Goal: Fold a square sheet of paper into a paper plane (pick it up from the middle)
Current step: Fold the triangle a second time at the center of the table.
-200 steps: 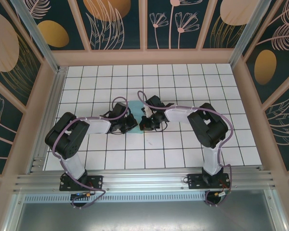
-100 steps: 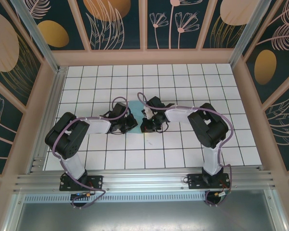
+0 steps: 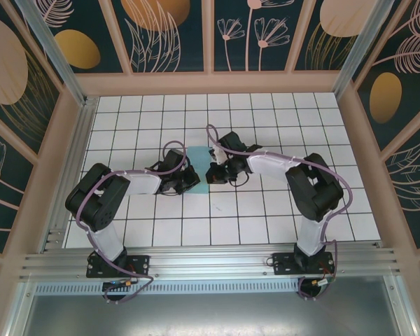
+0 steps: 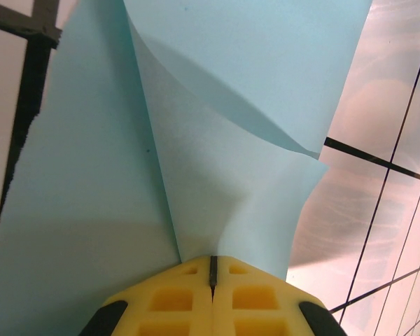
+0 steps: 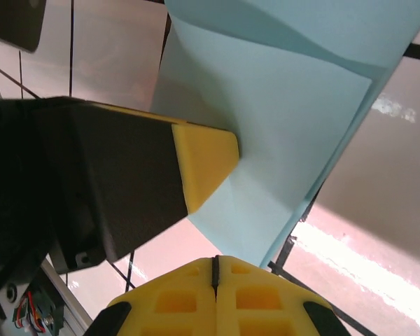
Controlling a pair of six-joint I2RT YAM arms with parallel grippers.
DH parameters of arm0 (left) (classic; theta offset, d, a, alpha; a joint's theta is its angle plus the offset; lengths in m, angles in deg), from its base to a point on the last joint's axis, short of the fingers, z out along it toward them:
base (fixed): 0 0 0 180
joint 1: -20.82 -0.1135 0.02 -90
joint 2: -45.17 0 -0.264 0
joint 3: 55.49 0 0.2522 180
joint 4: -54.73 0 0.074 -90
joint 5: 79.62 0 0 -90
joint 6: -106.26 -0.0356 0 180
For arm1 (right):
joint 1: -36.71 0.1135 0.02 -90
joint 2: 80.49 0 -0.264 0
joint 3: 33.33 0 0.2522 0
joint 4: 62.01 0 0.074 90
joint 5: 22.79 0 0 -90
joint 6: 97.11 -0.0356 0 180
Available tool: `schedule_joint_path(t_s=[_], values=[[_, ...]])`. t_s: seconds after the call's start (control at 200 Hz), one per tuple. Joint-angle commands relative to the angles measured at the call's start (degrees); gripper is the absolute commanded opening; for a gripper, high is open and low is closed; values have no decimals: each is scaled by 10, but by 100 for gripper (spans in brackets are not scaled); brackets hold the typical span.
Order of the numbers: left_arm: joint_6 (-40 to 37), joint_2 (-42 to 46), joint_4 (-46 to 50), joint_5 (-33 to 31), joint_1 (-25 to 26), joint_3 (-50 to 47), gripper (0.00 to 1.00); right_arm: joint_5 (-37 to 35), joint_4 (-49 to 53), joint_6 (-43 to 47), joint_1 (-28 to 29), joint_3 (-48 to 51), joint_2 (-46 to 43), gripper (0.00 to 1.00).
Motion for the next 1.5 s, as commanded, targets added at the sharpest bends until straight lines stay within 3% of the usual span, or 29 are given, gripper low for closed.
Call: schedule_joint_path(t_s=[0.0,0.5,0.706,1.196,1.496], values=[[-11,-14,65,-19,1,-18,4,4,-12,-14,6,-16,28,4],[-7,-3,64,-19,1,-11,3,-14,28,12,23,-3,84,3],[-8,10,75,-53,-2,13,6,-36,46,17,17,22,85,3],[-113,-72,137,-61,-68,136,7,-87,86,14,13,28,98,3],[-204,-95,110,-19,-97,154,8,-73,80,10,14,30,90,3]])
